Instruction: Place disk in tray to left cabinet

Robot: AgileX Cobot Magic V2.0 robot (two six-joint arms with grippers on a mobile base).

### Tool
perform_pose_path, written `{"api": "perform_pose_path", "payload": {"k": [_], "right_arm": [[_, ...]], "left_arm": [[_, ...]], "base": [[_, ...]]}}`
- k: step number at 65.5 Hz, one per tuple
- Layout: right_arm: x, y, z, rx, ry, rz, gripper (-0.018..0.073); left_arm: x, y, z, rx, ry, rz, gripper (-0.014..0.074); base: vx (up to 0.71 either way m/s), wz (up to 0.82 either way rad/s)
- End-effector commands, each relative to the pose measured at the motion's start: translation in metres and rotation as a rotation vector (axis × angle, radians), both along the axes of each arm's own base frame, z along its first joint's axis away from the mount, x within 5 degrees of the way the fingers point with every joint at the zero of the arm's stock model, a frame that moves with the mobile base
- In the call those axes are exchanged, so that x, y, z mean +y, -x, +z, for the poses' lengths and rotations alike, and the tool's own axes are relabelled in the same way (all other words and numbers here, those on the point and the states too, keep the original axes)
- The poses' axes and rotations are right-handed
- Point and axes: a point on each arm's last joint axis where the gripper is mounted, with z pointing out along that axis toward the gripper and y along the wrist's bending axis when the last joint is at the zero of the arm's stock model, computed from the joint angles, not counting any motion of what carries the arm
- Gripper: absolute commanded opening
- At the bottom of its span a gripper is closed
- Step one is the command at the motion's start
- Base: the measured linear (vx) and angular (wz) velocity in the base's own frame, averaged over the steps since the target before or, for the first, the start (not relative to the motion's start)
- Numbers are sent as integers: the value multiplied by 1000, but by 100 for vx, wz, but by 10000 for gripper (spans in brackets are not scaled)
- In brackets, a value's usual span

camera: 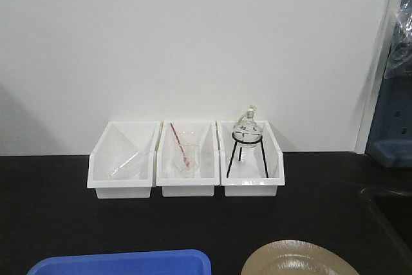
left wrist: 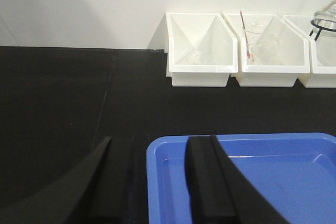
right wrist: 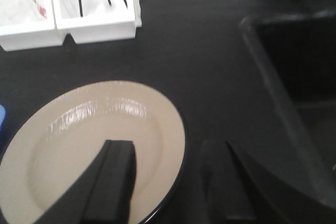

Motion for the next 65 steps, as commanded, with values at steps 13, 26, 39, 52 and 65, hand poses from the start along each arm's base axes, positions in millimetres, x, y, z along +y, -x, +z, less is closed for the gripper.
{"api": "perform_pose_path", "payload": {"k": [13,26,39,52,65], "right_arm": [[5,-31,-1,173,-373,-159,428],[-10,-74,-7,352,-412,-269,428],[-15,-113,-23,473,-333,-226,428],[-16,-141,-46,559,-303,-202,428],[-12,-156,-62,600,-314,-140,413]], "left_arm": [[1,-3,15,-98,2,8,424],[1,-3,15,-97,5,8,422],[1,-3,15,-98,5,8,423],[1,-3,15,-98,5,8,423],[1,-3,15,-98,5,8,423]], "base": [[0,0],[0,0],[0,0],[0,0],[0,0]]}}
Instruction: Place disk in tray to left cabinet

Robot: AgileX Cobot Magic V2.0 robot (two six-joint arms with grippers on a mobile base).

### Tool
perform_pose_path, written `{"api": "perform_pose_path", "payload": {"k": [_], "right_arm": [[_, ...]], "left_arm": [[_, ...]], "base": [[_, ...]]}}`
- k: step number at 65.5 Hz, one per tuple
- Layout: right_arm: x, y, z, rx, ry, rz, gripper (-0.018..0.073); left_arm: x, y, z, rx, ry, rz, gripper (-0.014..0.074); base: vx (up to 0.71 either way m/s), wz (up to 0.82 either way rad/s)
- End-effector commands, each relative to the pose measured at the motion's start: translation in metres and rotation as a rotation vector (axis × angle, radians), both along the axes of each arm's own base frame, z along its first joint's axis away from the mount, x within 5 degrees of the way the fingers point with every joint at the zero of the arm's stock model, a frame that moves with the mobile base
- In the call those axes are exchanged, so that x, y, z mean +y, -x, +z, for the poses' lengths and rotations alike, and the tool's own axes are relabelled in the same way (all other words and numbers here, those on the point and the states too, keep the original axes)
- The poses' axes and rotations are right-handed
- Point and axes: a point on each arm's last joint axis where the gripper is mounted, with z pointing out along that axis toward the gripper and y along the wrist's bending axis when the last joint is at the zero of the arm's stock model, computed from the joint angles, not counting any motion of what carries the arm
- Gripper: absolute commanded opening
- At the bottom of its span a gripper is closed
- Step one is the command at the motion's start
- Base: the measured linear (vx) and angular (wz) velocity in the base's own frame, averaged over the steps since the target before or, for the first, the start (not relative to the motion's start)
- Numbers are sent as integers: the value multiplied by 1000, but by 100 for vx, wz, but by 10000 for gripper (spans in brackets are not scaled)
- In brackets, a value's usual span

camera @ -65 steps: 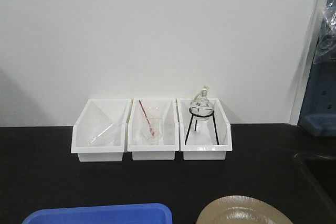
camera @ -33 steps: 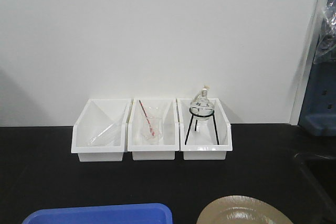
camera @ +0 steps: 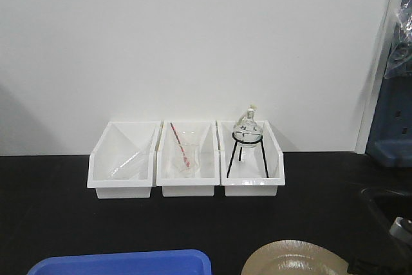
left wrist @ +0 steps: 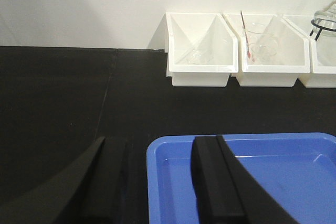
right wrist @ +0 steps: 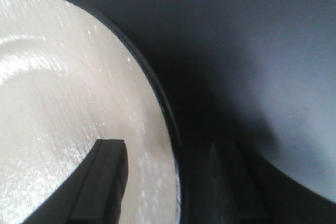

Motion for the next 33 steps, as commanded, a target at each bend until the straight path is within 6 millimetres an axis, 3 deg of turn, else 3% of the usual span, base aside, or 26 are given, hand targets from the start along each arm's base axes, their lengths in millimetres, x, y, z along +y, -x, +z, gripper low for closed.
{"api": "perform_pose_path", "payload": {"k": [1,21,33], "right_arm": [[1,-13,11,-92,2,45,410],[8,-22,-4,-104,-57,117,352],[7,-22,-4,-109,-47,131,225]], "left_arm": [[1,-3,15,-98,5,8,423],[1,-3,15,-98,5,8,423],[1,-3,15,-98,5,8,423]], "base": [[0,0],[0,0],[0,0]]}}
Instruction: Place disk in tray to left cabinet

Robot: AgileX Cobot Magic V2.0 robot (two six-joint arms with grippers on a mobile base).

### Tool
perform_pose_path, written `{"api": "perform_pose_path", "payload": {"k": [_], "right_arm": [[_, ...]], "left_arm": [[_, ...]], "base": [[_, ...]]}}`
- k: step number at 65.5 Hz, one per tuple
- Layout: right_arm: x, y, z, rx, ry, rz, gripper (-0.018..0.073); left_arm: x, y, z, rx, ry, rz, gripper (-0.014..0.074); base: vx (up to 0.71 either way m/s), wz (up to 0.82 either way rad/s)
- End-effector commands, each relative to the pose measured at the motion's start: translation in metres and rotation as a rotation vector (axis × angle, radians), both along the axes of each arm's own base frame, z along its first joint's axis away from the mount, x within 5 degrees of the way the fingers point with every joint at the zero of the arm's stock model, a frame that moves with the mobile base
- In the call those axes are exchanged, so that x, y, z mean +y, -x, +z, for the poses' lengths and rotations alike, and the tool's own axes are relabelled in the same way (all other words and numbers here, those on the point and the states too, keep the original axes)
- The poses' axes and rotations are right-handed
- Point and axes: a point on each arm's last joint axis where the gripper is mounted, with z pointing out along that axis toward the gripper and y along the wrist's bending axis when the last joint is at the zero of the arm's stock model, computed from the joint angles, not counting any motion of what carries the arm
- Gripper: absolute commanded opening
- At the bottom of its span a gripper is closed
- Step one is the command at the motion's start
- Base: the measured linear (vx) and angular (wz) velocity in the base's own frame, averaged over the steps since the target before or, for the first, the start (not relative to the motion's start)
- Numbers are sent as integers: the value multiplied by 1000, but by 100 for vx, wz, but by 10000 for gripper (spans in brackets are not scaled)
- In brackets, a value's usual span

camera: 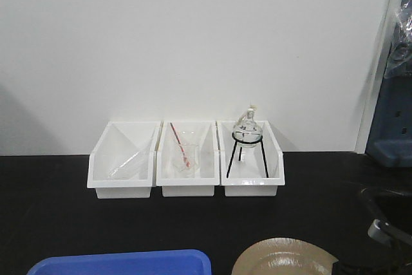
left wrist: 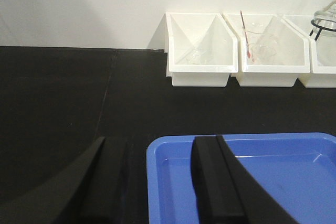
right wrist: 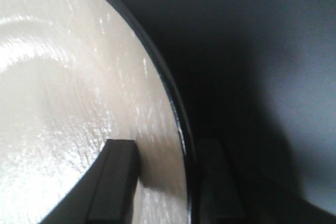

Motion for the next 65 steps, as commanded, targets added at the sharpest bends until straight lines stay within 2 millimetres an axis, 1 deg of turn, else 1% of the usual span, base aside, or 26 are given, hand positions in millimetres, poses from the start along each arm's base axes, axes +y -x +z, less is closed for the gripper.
{"api": "perform_pose_path", "payload": {"k": [1,16,25,43,49,65], "right_arm": [[-2,-7,18,-84,14,-3,209],[-2,-6,22,-94,11,-3,60],[-1,-3,36,-141,1,-16,-13],[0,3,70,-263,-38,-75,-8],[1,4,75,-282,-62,-95,-8],[3,2,80,-300,-140,-174,-8]], "left_arm": [[1,-3,15,-98,5,8,423],[1,-3,15,-97,5,8,423],[1,-3,15,-97,5,8,423],[1,-3,15,-97,5,8,423],[1,-3,15,-97,5,8,423],[1,-3,15,-97,5,8,423]], "base": [[0,0],[0,0],[0,0],[0,0],[0,0],[0,0]]}}
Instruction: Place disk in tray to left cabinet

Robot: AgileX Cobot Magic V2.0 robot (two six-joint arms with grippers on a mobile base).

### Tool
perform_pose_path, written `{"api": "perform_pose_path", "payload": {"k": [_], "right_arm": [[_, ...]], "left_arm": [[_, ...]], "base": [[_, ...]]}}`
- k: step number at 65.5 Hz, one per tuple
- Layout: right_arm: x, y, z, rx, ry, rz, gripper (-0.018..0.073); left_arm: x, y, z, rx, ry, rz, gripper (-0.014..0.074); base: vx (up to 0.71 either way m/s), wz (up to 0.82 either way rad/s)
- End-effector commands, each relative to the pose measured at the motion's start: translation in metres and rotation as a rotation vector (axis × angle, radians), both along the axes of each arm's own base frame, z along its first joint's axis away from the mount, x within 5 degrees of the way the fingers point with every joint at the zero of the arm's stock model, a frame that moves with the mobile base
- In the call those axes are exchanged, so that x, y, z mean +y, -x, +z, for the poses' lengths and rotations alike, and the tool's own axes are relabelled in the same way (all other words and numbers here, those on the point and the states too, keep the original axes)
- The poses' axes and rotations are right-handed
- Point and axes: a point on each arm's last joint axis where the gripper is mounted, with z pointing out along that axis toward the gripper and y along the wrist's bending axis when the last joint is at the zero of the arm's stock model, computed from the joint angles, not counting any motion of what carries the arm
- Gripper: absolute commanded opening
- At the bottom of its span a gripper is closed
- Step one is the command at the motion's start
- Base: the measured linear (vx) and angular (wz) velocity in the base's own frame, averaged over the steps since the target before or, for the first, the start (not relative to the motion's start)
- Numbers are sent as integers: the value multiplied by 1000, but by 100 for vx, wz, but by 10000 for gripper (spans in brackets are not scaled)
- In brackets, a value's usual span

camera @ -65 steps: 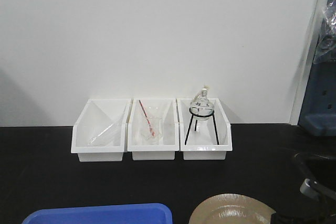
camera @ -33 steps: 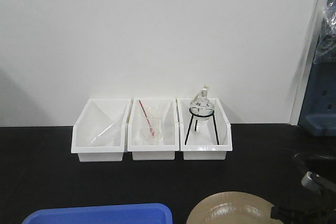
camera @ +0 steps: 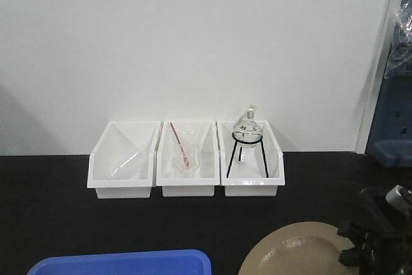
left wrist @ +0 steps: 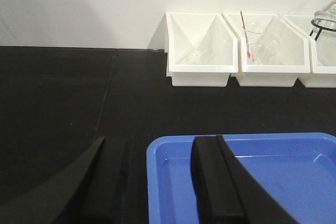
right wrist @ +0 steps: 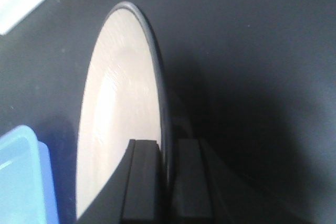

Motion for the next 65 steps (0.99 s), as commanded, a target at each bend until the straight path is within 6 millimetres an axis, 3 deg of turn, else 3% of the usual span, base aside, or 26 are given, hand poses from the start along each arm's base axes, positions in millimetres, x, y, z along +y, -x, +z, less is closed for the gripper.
{"api": "perform_pose_path", "payload": {"k": [1,21,45,55,65], "right_arm": [[-3,-5,21,-98,-21,-60,-8],[-2,-14,34,-180,-74,-95,-8],[21,-38,111,-391,-359,-6,-6],[78,-38,116,-435,-455,119,-6],[153,-30,91,-357,-451,276,-6]], "left_arm": [[1,-3,15,-97,5,8,423],[1,-3,14,-84,5,7,423],[1,-3,14,-84,5,7,423],[1,-3,14,-84,5,7,423],[1,-3,14,-84,5,7,423]], "base": [[0,0],[0,0],[0,0],[0,0],[0,0]]}}
